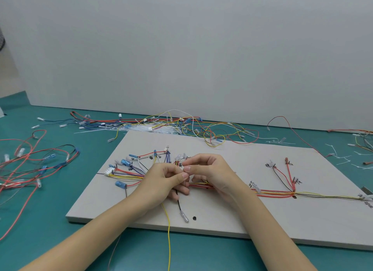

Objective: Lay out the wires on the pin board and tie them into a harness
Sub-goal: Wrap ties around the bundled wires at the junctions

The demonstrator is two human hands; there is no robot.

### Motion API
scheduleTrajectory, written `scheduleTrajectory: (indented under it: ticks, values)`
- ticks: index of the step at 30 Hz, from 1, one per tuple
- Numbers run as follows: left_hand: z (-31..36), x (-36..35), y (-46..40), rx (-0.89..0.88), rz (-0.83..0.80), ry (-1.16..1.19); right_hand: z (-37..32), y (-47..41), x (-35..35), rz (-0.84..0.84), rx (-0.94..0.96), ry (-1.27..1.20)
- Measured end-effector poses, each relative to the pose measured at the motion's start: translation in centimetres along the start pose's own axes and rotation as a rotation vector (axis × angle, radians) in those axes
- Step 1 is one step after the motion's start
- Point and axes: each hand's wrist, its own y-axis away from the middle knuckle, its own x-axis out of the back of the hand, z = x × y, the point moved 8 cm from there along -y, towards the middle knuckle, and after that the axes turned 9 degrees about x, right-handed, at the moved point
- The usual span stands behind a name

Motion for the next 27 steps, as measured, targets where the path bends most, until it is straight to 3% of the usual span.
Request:
scheduleTrajectory:
  ticks: [27]
  values:
    - [-0.09,0.25,0.03,0.005,0.005,0.037,0.14,-0.05,-0.03,0.015,-0.015,-0.035]
